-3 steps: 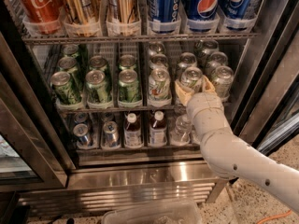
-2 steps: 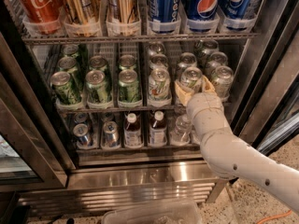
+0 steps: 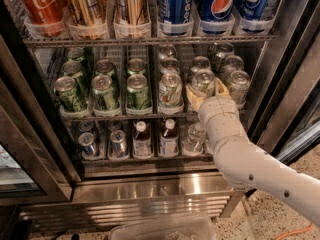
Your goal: Pick 7up can from middle shelf of fridge
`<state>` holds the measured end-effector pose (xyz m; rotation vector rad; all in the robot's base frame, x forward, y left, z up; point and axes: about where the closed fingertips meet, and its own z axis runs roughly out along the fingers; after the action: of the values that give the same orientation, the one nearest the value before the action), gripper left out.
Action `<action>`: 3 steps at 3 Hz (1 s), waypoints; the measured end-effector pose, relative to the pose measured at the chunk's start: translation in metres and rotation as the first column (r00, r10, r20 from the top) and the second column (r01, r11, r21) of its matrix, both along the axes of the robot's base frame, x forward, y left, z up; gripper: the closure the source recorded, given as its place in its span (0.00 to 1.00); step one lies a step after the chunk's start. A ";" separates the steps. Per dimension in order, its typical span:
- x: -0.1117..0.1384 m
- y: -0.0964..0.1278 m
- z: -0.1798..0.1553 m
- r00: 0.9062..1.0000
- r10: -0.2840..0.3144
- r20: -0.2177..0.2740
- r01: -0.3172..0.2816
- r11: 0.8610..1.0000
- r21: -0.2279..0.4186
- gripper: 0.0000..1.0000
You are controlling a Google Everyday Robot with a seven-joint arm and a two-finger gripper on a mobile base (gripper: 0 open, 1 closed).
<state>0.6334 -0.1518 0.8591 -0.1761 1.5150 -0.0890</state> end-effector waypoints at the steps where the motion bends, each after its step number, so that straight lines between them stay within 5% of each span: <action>1: -0.003 0.004 0.019 1.000 0.003 0.017 -0.002 0.999 -0.052 1.00; 3: -0.024 -0.011 0.038 0.997 -0.062 -0.049 0.056 0.993 -0.104 1.00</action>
Offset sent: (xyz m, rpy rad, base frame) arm -0.0151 -0.0029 0.0428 -0.1184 0.0222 -0.0427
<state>0.6094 -0.1625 0.8969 -0.2170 1.5693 -0.2110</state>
